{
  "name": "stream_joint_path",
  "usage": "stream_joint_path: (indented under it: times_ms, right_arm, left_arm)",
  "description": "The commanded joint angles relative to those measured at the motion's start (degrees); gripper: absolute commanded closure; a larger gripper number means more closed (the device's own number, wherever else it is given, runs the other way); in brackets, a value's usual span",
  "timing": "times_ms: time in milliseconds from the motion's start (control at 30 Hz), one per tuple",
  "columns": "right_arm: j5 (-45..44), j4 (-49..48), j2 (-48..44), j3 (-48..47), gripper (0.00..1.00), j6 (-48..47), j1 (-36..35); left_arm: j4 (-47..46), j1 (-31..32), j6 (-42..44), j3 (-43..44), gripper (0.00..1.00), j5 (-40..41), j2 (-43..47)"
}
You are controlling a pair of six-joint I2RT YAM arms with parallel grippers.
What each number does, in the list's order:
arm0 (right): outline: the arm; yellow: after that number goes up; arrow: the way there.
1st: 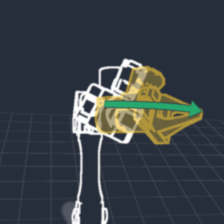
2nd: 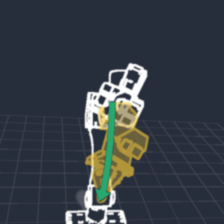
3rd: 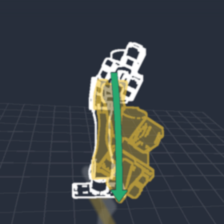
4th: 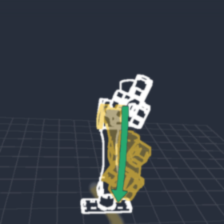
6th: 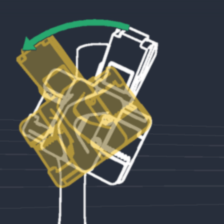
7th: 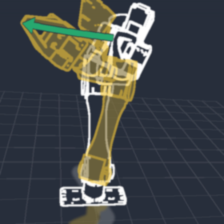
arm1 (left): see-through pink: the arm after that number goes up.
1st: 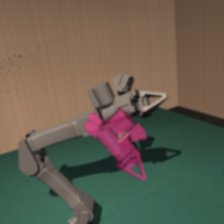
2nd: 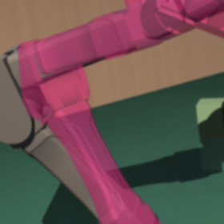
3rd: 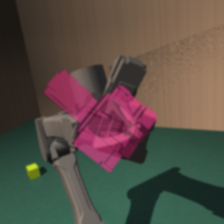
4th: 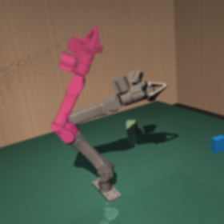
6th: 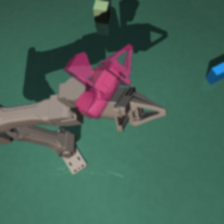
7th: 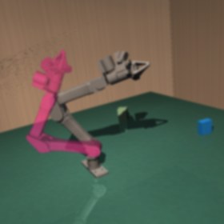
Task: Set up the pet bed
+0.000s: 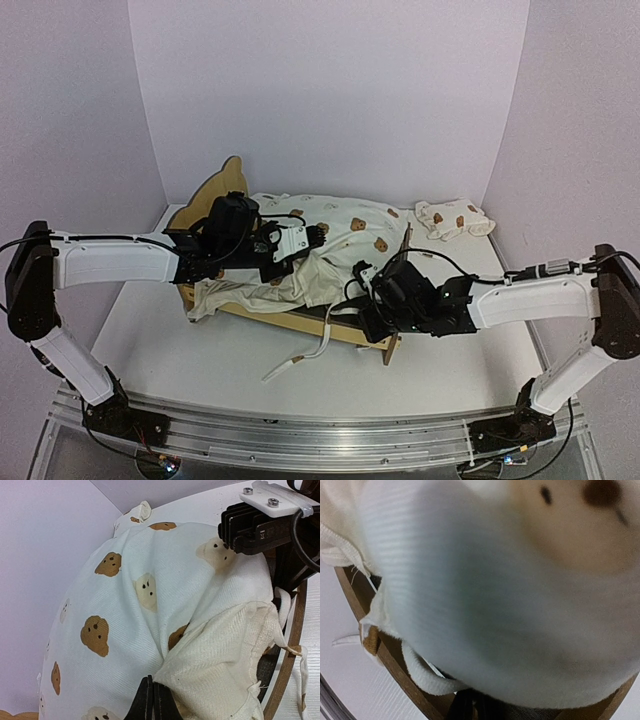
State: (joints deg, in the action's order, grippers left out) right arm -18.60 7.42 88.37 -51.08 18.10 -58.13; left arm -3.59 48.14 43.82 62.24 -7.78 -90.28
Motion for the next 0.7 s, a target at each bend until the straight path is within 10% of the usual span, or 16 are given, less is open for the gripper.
stream_joint_path:
  times_ms: [0, 267, 667]
  right_arm:
    - [-0.06, 6.83, -1.76, -4.10, 0.85, 0.55, 0.02]
    - [2.32, 25.25, -8.94, -10.72, 0.59, 3.13, 0.03]
    - [-5.41, 23.05, -16.15, -2.41, 0.54, 17.30, -13.11]
  left_arm:
    - [-0.43, -0.61, -2.20, 1.13, 1.00, -1.53, 1.49]
    - [2.04, 2.32, -7.52, 0.42, 1.00, -4.51, 1.04]
    - [0.66, 2.66, -10.39, 0.82, 1.00, -4.59, -1.91]
